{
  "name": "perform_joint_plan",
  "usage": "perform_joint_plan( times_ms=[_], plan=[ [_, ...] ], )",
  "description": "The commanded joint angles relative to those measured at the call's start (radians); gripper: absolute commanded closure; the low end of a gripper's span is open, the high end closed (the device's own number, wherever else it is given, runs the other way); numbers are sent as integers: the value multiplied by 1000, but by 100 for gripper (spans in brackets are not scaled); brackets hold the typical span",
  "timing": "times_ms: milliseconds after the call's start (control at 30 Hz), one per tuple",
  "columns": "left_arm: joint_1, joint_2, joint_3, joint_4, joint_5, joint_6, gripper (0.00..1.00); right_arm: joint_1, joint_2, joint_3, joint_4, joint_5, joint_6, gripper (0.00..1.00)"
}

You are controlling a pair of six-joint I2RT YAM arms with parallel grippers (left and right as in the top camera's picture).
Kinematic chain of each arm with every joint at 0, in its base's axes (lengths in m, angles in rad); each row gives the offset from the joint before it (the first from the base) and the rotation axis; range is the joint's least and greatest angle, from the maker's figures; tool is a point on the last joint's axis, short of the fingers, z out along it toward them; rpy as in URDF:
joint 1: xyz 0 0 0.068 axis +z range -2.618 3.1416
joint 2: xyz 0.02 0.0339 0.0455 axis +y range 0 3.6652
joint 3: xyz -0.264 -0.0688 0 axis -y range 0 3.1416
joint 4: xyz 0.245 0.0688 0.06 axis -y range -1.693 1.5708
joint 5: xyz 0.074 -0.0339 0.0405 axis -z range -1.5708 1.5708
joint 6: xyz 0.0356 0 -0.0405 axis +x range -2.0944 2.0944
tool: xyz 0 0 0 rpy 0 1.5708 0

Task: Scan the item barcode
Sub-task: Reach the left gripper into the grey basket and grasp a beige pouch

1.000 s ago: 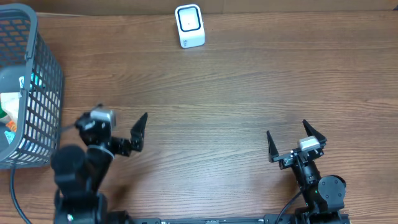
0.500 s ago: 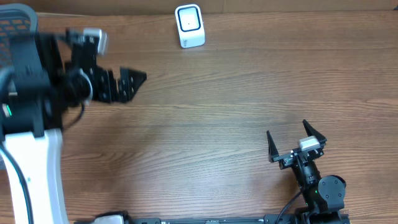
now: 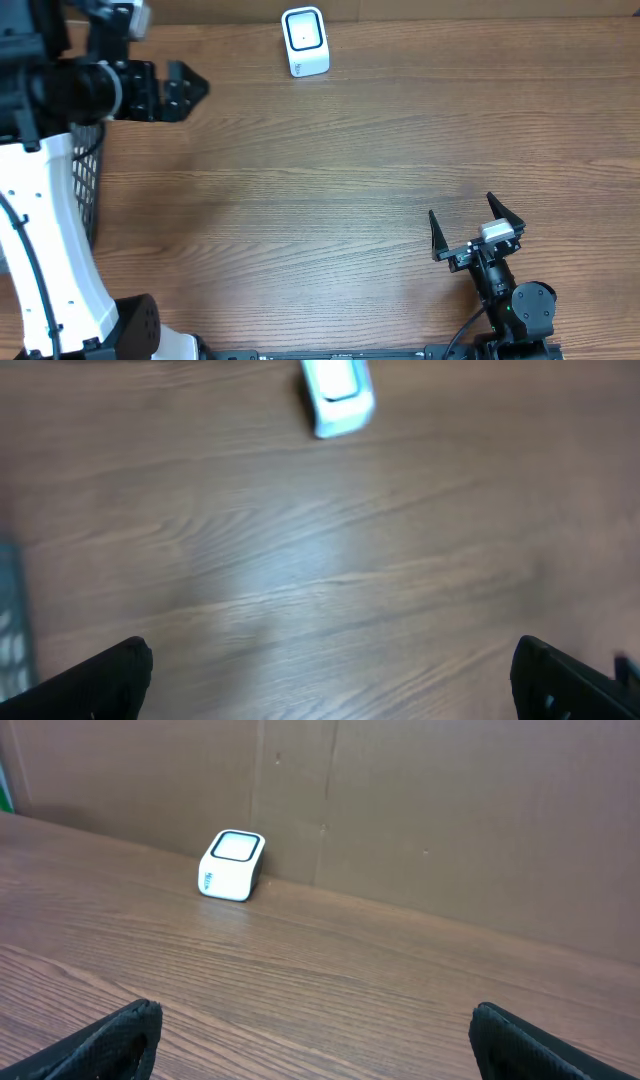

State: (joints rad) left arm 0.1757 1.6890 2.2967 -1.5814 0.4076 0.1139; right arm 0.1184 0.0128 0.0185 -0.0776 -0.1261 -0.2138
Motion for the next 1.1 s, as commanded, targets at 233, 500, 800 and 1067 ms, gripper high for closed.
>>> perform_joint_plan(
  times_ms=[233,500,800,1067],
  plan=[
    [513,-105,22,-30,-14,-138,0,-3,-10,-10,5,5,6,0],
    [651,-99,-44,25,-40,-229,0,-3,-10,-10,5,5,6,0],
    [650,-99,-309,177,-167,-296,0,-3,-10,-10,5,5,6,0],
    [650,-99,-414,375,-168,-267,1,-3,-10,-10,5,5,6,0]
  ],
)
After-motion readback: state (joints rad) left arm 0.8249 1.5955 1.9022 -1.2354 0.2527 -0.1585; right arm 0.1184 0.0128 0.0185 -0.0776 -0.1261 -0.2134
